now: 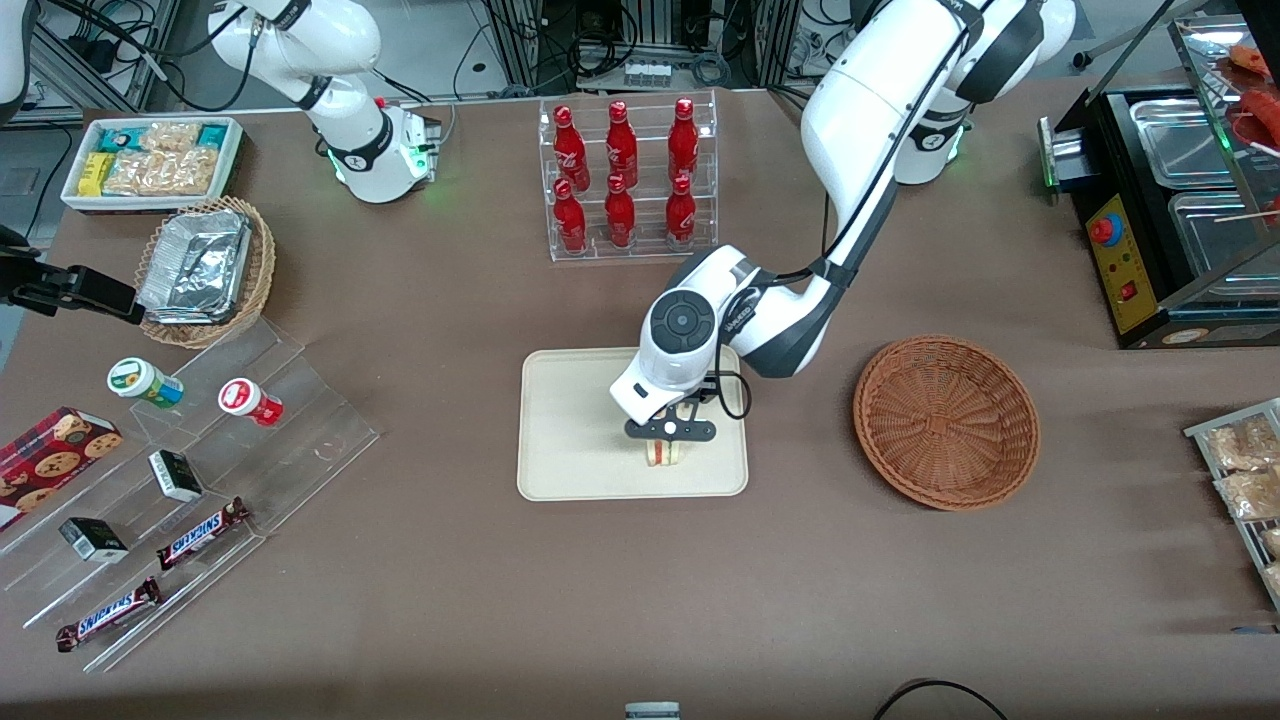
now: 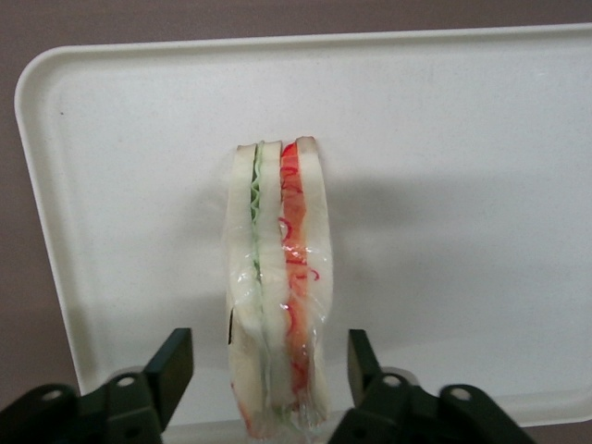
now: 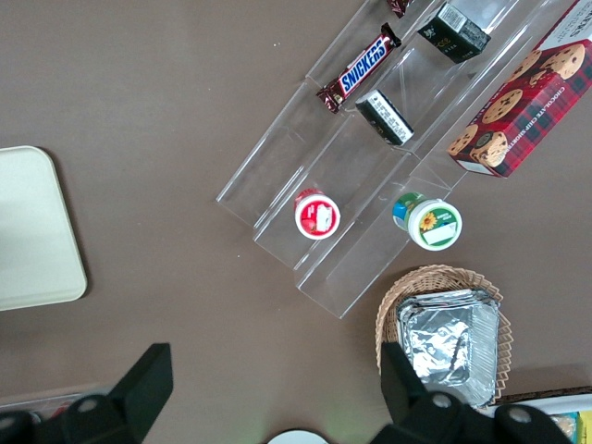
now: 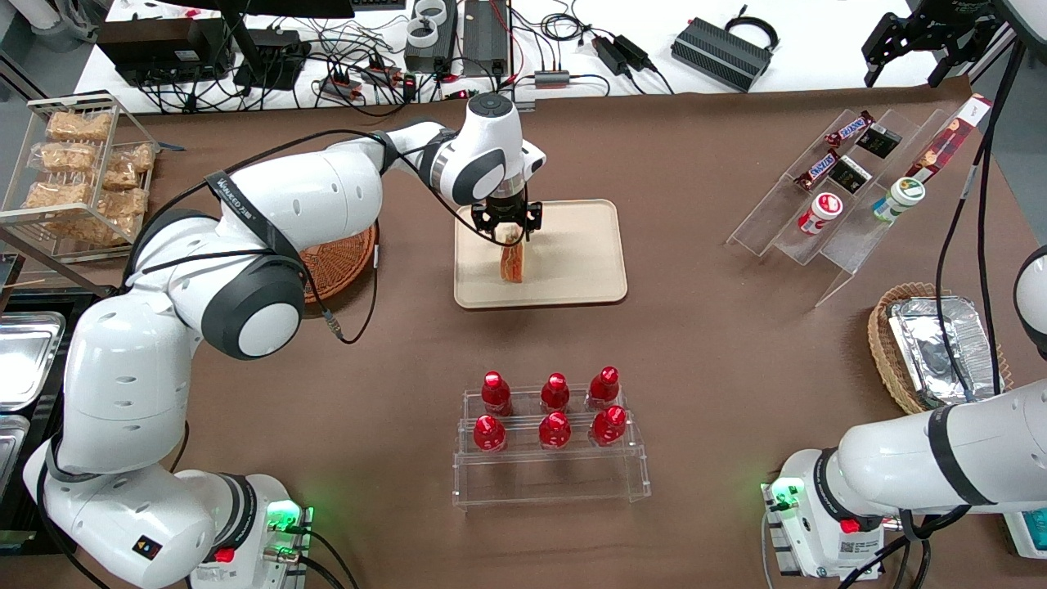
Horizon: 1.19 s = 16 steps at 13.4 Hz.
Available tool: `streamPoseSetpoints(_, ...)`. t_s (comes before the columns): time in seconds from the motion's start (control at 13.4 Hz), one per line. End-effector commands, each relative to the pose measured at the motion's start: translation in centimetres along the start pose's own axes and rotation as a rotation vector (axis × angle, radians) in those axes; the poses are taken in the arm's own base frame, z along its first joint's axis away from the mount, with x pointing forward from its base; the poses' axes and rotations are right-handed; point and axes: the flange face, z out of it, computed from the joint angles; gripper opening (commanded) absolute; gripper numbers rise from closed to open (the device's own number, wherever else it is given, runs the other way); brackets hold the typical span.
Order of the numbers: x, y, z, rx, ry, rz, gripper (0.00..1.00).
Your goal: Place sandwich from basket to tray
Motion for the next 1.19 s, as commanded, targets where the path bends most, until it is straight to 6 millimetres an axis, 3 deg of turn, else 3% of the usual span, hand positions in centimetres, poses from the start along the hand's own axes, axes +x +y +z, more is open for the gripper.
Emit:
streamPoseSetpoints(0.0, 0.2, 0.6, -0.6, 0.004, 0.018, -0.016, 1.00)
streamPoseSetpoints(0.37, 1.2, -0.3, -4.1, -0.010, 0.057, -0.025, 1.00)
streamPoseSetpoints(0.6, 2.5, -2.5, -6.2, 0.007, 0.086, -0.054, 1.00)
streamPoseSetpoints(0.74, 3.2, -4.8, -8.0, 0.046, 0.075, -0.069, 1.00)
streamPoseSetpoints(1.12, 5.8, -13.6, -14.0, 0.010, -0.006, -0.039, 1.00)
